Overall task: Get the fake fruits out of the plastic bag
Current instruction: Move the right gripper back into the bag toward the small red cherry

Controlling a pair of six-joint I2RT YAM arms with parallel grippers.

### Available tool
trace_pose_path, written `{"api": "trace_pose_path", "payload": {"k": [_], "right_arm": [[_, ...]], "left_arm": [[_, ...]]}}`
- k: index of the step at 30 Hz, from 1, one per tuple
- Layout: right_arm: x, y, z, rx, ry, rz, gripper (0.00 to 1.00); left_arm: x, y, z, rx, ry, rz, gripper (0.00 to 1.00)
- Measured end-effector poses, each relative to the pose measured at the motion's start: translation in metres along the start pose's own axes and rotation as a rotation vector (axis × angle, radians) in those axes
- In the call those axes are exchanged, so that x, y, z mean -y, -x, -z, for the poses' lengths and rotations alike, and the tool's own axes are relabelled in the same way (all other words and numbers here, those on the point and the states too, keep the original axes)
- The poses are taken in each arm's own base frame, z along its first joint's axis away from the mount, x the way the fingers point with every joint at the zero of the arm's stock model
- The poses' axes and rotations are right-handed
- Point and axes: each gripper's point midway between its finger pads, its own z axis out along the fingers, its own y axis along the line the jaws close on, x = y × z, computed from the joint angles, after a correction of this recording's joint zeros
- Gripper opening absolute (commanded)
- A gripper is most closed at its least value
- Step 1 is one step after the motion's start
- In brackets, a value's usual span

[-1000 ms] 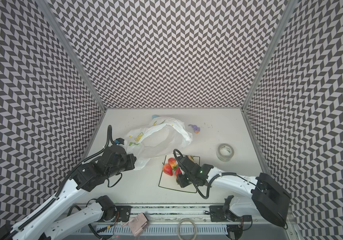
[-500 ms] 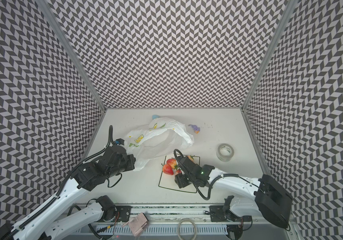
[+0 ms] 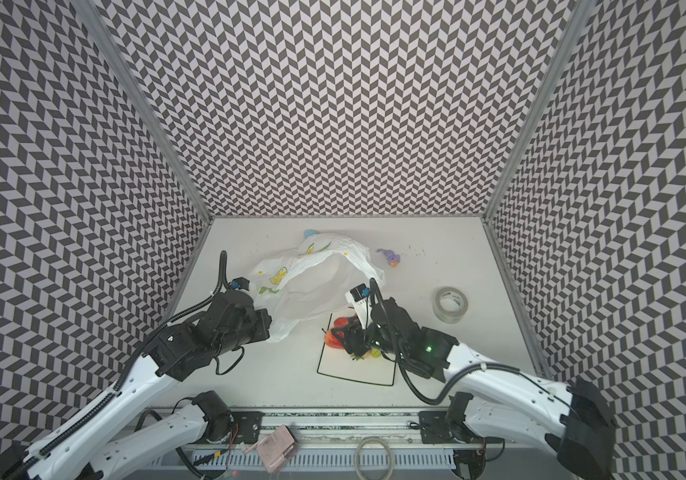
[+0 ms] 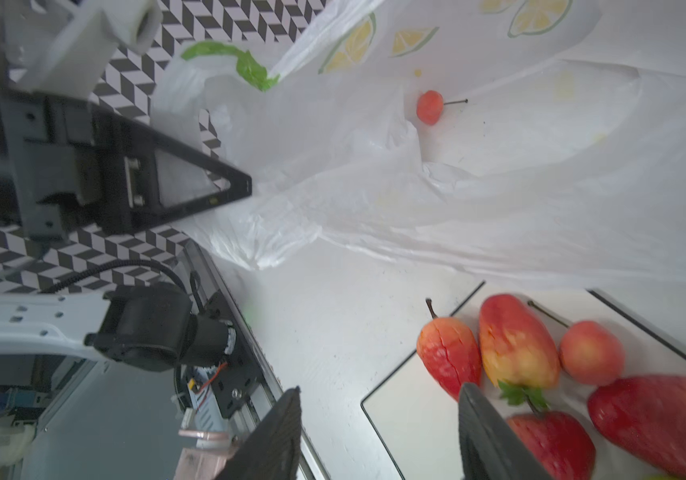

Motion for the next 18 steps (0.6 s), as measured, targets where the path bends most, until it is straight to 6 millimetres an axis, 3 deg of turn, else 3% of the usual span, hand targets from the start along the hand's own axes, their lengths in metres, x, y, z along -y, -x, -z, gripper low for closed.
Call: {"api": "trace_pose_path", "payload": {"k": [8, 14, 18], "right_arm": [[0.011, 0.039, -0.080, 0.057, -0.070, -0.167, 0.46], [0.044, 0.040, -0.148, 0.029, -0.126, -0.310, 0.47], [0.054, 0.040, -0.186, 0.013, -0.123, -0.403, 0.51]], "left_arm": [[0.000, 0.000, -0.001, -0.001, 0.001, 0.000, 0.00], [0.000, 0.000, -0.001, -0.003, 0.002, -0.001, 0.00], [-0.001, -0.002, -0.001, -0.009, 0.007, -0.002, 0.00]]}}
